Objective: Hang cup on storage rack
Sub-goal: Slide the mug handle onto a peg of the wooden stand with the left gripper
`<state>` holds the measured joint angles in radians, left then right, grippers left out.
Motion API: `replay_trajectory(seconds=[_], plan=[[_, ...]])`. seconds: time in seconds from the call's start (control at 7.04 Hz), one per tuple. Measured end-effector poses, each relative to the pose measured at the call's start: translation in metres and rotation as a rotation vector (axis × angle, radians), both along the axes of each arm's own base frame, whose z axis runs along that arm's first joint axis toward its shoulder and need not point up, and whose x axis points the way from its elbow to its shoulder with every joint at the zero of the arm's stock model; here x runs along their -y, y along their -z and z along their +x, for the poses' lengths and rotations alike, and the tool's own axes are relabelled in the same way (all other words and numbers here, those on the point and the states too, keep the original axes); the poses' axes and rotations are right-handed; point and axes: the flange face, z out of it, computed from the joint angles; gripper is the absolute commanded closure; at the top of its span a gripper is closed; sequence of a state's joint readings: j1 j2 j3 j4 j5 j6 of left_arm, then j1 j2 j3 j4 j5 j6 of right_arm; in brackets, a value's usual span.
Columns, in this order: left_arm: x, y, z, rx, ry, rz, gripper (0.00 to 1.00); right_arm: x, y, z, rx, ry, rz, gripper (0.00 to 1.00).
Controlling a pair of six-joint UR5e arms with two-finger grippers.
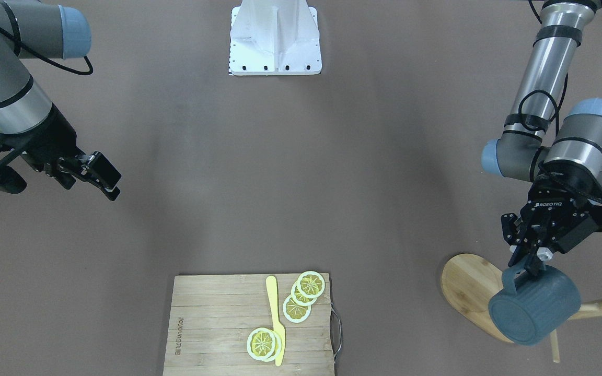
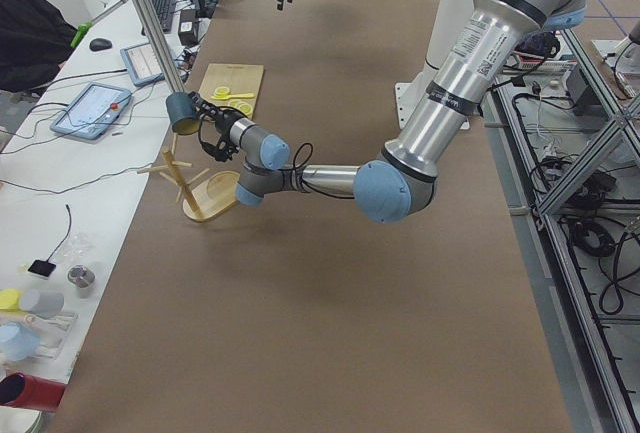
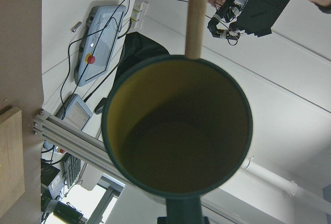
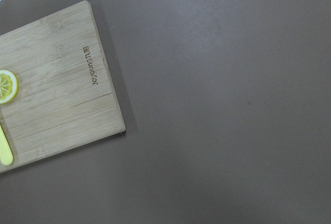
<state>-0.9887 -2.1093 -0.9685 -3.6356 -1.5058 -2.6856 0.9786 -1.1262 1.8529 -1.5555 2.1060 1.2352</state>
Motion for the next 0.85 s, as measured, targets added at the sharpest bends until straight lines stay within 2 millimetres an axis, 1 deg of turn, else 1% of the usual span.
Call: replay_trajectory(seconds=[0.43,0.85], plan=[[0.003,-0.009,-0.001,0.004,0.015,-0.024,1.0,-0.005,0.002,-0.007,-0.004,-0.005,0.0,0.0],[0.005,-0.014,-0.005,0.008,0.024,-0.033,1.0,-0.007,0.003,-0.011,-0.005,-0.006,0.0,0.0]])
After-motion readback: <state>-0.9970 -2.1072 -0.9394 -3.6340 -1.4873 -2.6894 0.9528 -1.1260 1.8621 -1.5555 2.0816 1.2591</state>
